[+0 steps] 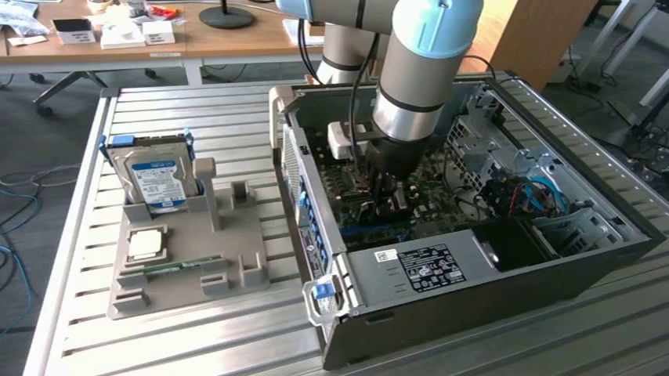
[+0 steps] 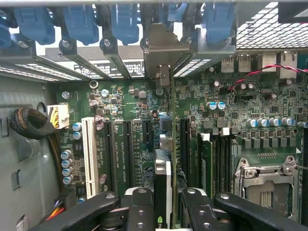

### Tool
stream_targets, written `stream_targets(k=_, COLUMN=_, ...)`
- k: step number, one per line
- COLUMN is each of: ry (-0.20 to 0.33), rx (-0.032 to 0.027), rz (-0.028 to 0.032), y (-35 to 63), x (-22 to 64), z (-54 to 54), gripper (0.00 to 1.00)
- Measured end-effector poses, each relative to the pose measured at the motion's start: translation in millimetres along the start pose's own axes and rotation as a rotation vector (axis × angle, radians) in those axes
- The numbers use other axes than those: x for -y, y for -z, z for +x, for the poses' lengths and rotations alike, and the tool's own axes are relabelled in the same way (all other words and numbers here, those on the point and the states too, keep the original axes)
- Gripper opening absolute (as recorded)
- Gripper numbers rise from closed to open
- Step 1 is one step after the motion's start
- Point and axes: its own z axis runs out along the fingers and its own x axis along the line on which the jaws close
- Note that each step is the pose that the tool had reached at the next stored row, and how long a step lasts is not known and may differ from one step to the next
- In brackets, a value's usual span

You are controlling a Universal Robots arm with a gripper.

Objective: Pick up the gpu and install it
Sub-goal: 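Insert the gpu into the slot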

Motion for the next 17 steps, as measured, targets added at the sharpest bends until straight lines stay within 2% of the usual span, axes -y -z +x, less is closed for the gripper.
stream_targets(k=17, ry=0.008, rx=0.0004, rz=-0.0003, y=-0.6, x=0.0, z=0.6, gripper=0.27)
